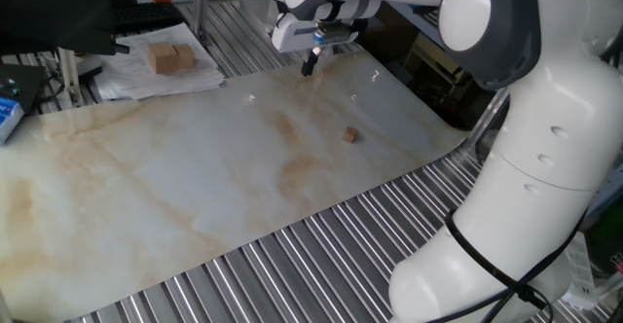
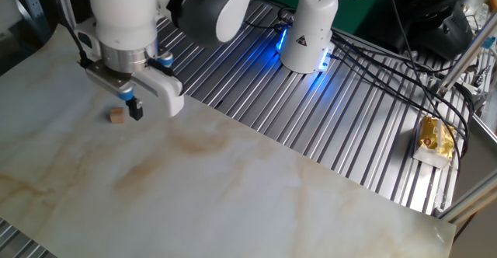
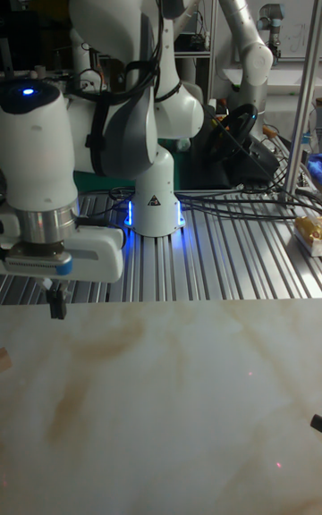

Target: Pick up the small block on the left and move it to the right

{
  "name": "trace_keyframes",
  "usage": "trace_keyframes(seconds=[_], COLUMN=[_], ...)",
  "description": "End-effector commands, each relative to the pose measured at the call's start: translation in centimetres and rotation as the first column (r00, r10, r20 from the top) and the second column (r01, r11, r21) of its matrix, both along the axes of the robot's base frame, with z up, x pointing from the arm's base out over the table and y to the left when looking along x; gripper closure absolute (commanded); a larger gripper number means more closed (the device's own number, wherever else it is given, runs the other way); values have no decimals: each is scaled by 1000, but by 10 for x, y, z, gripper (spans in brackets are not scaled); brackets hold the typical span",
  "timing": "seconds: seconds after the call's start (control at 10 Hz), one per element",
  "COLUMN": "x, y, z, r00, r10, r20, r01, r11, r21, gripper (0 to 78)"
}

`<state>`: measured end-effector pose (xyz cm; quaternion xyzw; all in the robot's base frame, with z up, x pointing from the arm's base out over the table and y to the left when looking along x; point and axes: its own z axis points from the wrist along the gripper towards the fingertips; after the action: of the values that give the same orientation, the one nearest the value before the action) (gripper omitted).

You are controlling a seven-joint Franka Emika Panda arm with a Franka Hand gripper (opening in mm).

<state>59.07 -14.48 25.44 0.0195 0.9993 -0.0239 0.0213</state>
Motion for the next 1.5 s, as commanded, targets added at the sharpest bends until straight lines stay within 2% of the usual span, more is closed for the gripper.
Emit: trace_keyframes(seconds=[0.1, 0.3, 0.6, 0.9, 1.1, 1.2, 1.3, 1.5], x=[1, 1, 1, 1, 0, 1, 2, -3], y=[0, 0, 0, 0, -1, -2, -4, -9], z=[1, 1, 1, 2, 3, 2, -1, -6], r00=[978, 976, 975, 973, 978, 985, 987, 988], r10=[-203, -216, -218, -231, -210, -175, -160, -157], r20=[-40, -29, -33, -20, -19, -13, -11, 1], r01=[204, 217, 219, 231, 210, 174, 160, 157], r11=[979, 975, 975, 972, 978, 985, 987, 988], r21=[29, 41, 33, 31, 14, -17, -19, -2], gripper=[776, 776, 776, 776, 776, 776, 776, 776])
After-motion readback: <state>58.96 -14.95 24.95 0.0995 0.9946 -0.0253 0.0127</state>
